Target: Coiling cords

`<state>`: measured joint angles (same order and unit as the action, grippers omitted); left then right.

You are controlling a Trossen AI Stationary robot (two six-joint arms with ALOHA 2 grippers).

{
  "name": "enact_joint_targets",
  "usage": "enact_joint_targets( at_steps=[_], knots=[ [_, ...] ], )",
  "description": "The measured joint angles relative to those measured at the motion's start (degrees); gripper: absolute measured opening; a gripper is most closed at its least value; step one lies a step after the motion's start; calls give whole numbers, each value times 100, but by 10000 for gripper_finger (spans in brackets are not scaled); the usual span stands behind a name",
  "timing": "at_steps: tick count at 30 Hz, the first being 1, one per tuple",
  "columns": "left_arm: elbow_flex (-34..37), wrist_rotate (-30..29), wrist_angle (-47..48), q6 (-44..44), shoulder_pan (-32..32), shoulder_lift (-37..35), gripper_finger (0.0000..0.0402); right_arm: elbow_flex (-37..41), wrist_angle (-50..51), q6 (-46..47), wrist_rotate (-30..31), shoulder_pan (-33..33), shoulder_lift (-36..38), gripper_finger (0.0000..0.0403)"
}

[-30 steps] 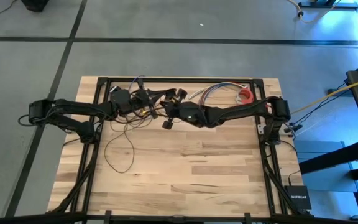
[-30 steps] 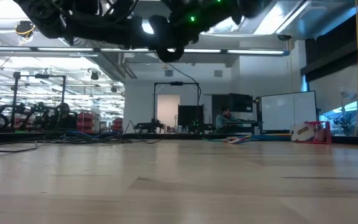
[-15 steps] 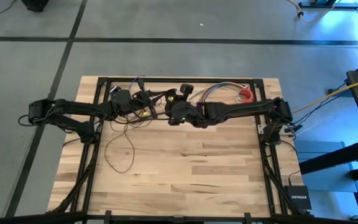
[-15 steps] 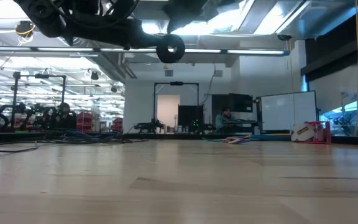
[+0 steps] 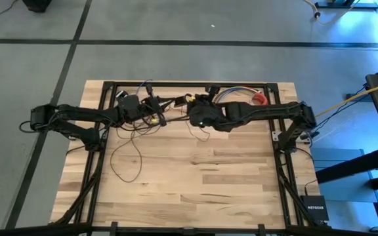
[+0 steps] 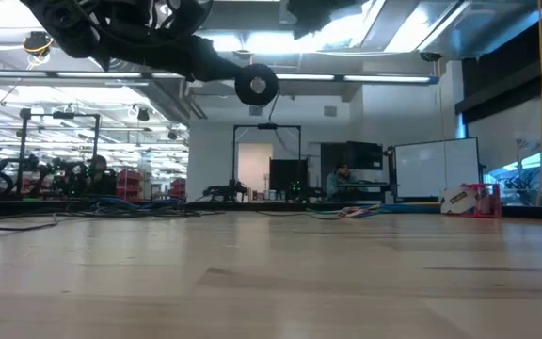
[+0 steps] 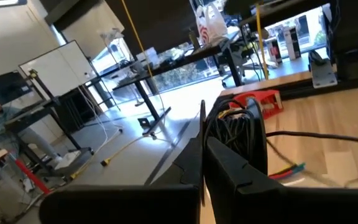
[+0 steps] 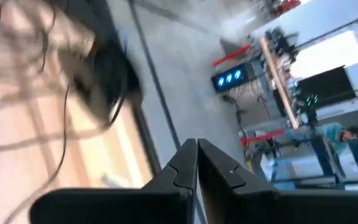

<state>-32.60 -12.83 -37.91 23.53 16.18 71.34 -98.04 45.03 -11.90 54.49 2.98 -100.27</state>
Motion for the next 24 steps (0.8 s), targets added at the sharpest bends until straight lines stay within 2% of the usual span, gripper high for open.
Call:
enact_joint_targets(
  at_steps=[6,10,13,18,24],
  knots=[
    [0,12,-21,-13,-6,0,1,47,1330,1487,-736,-100,-20,17],
    [0,13,-44,-44,-6,-1,1,663,1023,1842,-1046,-264,-19,21],
    [0,14,-29,-50,-6,-1,1,1434,50,1877,-1572,-400,-22,45],
    [0,12,-22,-55,-6,-6,1,2679,-1924,1684,-2353,-596,-16,110],
    [0,14,-23,-54,-6,-8,1,3665,-3931,1595,-3356,-730,44,169]
  ],
)
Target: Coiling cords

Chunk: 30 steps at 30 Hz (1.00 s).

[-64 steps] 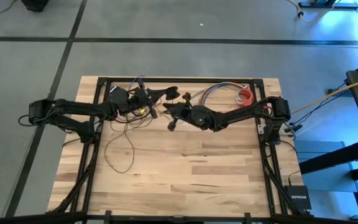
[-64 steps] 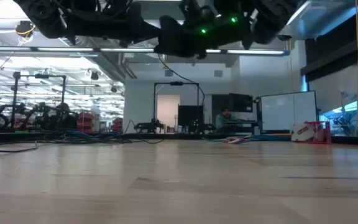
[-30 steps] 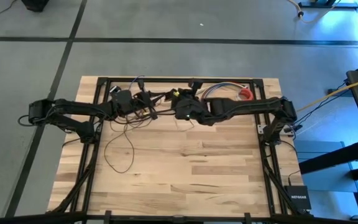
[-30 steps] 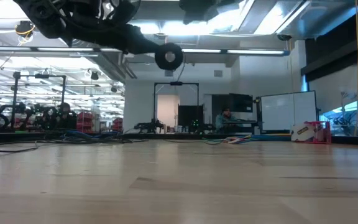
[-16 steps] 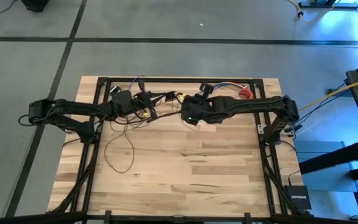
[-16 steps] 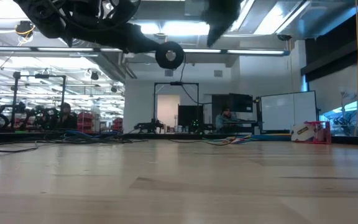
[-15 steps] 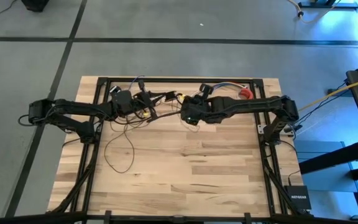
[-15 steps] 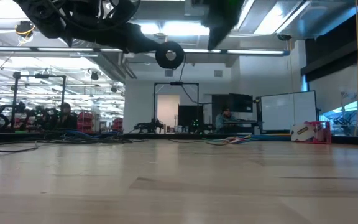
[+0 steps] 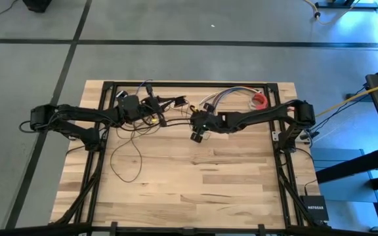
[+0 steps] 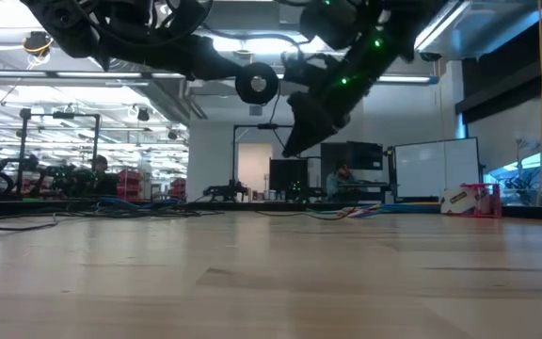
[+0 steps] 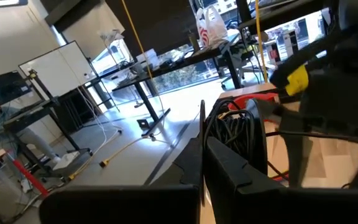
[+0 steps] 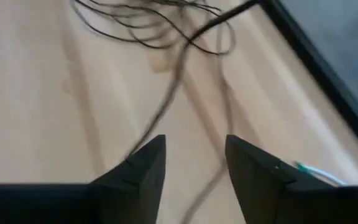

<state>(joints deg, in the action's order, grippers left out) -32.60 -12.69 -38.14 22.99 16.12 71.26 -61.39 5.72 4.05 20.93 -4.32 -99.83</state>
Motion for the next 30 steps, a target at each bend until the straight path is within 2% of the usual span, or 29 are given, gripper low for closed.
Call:
enact_joint_targets(
  at_steps=[2,6,10,15,19,23,28,30],
  knots=[
    [0,-2,0,-1,0,0,1,232,-410,11,-216,0,2,177],
    [0,0,3,-3,0,0,1,450,-197,87,-449,22,117,176],
    [-1,0,-31,-2,0,0,1,505,-501,171,-796,22,356,169],
    [-2,3,-23,-3,0,0,1,512,-950,38,-805,15,291,159],
    [-2,1,-27,-3,0,0,1,516,-925,18,-784,15,144,144],
    [-2,3,-34,-3,0,0,1,514,-1018,-3,-695,15,80,108],
    [-2,3,-32,-3,0,0,1,516,-1040,-89,-788,93,59,18],
    [-2,3,-43,-27,-2,0,1,516,-1077,-117,-725,170,59,12]
  ],
)
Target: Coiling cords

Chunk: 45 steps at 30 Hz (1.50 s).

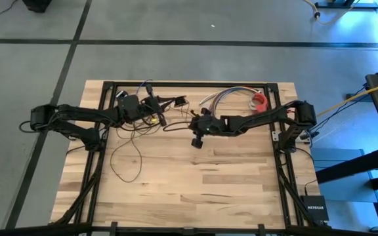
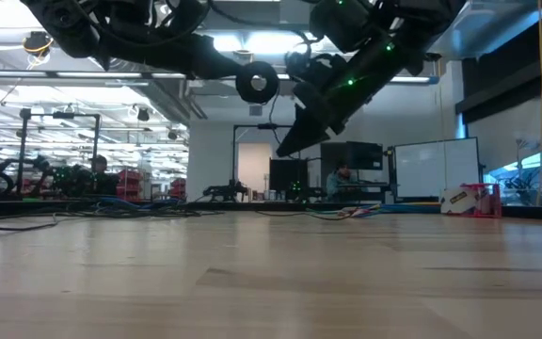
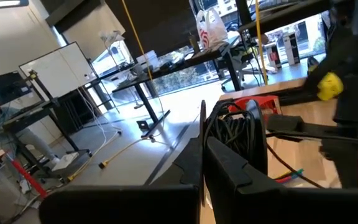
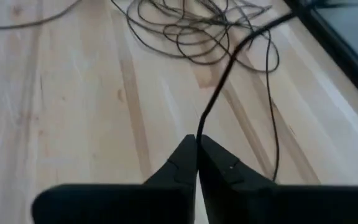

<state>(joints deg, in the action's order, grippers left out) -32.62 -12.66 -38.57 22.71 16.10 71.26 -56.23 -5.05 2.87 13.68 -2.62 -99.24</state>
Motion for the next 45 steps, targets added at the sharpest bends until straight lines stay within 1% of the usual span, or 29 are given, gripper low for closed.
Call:
enact_joint_targets(
  at_steps=[3,6,9,12,16,18,22,24,28,31,34,37,40,42,45],
  knots=[
    [0,116,-137,-216,2,0,1,-2,-420,-60,398,101,-28,17],
    [0,563,-423,-721,2,0,1,-3,-812,-385,863,132,-39,7],
    [-2,1018,-597,-1127,0,0,1,-5,-1147,-621,1337,147,-39,10],
    [-2,1280,-540,-1204,0,-25,1,-7,-985,-1007,1939,154,-39,7],
    [-4,1290,-304,-1125,6,-134,1,-4,-513,-1217,2772,250,14,5],
    [-4,1290,-288,-1140,13,-215,1,-4,-378,-1213,2999,311,77,6],
    [-4,1420,-281,-1204,-39,-416,1,-7,-45,-1150,3054,305,84,3],
    [-4,1439,-270,-1214,-99,-472,1,-2,-69,-924,2925,282,82,4],
    [-4,1455,-680,-1291,-167,-479,1,-9,-983,-874,2057,262,-134,3],
    [-3,1442,-977,-1317,-186,-479,1,-9,-1700,-923,1801,272,-311,3],
    [-3,1310,-1080,-1305,-177,-471,1,-9,-2275,-1003,1751,265,-370,4],
    [-4,904,-1058,-1150,-173,-348,1,-10,-2623,-1193,1710,312,-378,3],
    [-4,591,-1226,-1095,-144,-186,1,-156,-2635,-1488,1709,388,-378,3],
    [-4,540,-1403,-1136,-120,-69,1,-299,-2595,-1810,1740,448,-401,3],
    [-4,511,-1502,-1269,-56,81,1,-517,-2296,-2299,2031,494,-412,3]
  ],
)
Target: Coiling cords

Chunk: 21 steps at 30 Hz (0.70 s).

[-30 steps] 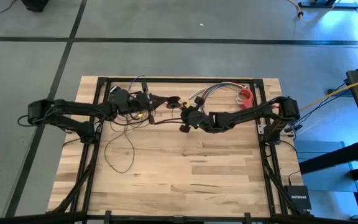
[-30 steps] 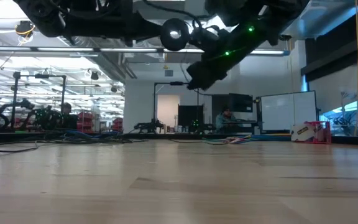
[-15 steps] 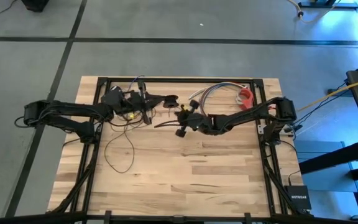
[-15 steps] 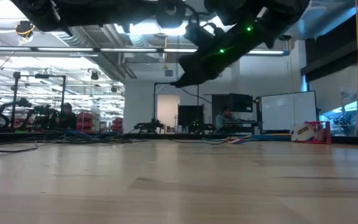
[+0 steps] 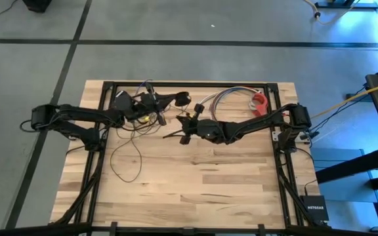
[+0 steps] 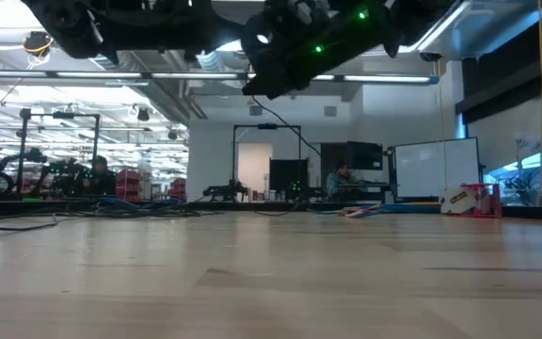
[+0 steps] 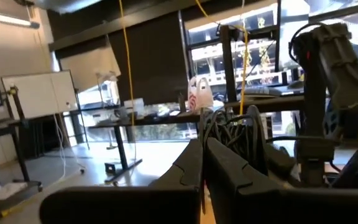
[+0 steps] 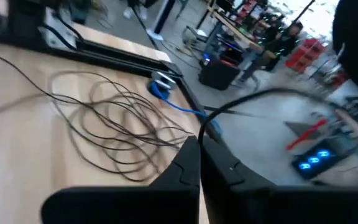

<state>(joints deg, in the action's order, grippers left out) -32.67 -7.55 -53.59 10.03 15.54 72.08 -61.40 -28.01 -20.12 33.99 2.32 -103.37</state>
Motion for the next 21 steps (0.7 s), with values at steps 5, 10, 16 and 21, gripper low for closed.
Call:
enact_joint_targets(
  at_steps=[5,10,16,21],
  knots=[
    [0,-19,-5,-104,31,39,1,-199,660,-256,423,-94,1,2],
    [0,122,-179,-369,-31,46,1,-189,1111,43,292,-277,-39,2],
    [2,382,142,-379,1,33,1,60,1258,-36,691,-249,100,6],
    [2,401,359,-381,113,28,1,106,1453,-164,948,-5,701,3]
  ],
)
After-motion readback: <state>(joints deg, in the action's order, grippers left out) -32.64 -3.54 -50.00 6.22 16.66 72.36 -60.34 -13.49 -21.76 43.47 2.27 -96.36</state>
